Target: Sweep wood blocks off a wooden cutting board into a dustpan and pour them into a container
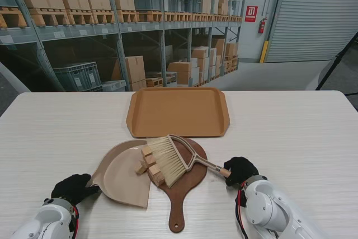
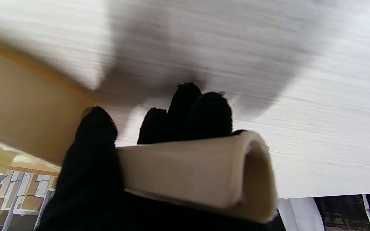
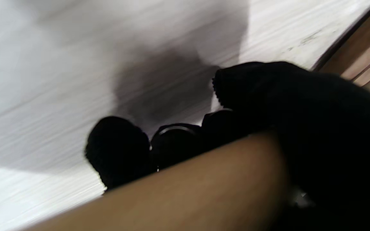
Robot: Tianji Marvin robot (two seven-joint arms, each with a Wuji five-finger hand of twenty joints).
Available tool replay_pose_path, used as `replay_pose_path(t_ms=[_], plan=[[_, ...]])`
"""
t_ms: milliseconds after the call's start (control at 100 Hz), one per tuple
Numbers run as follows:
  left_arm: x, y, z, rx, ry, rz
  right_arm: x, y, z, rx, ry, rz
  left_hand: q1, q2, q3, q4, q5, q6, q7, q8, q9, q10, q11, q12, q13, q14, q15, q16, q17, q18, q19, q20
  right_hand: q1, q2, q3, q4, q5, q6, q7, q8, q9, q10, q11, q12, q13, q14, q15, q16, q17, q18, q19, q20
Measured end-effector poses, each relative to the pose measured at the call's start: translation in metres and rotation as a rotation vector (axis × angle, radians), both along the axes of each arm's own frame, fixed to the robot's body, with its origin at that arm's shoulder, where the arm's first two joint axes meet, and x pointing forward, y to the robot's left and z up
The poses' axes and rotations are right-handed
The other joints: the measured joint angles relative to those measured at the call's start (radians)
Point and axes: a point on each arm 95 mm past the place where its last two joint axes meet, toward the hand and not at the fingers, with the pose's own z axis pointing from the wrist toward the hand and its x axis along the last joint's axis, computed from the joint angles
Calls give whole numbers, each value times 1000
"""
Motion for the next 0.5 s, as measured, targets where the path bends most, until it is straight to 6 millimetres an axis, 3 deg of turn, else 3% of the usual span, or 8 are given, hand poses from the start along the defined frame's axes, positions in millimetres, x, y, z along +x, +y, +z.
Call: replay_pose_path(t_ms=[310,500], plan=[[-1,0,0,-2,1,3,5,40,3,88,-45,217,0,-10,10,0,9,0,-7,0,4,1,-9,-1,0,3,-5,0,0,2,0,-1,0,0,0,0,0,-1,0,0,0,0,2,1,0,0,0,0,0,0,0,0],[-1,0,0,-4,2,5,2,50,3,106,-47,283,0,-10,10,0,9,0,-7,0,5,1,-9,-1,0,3,-5,0,0,2,0,-1,0,0,0,0,1,-8,0,0,0,0,2,1,0,-1,0,0,0,0,0,0]])
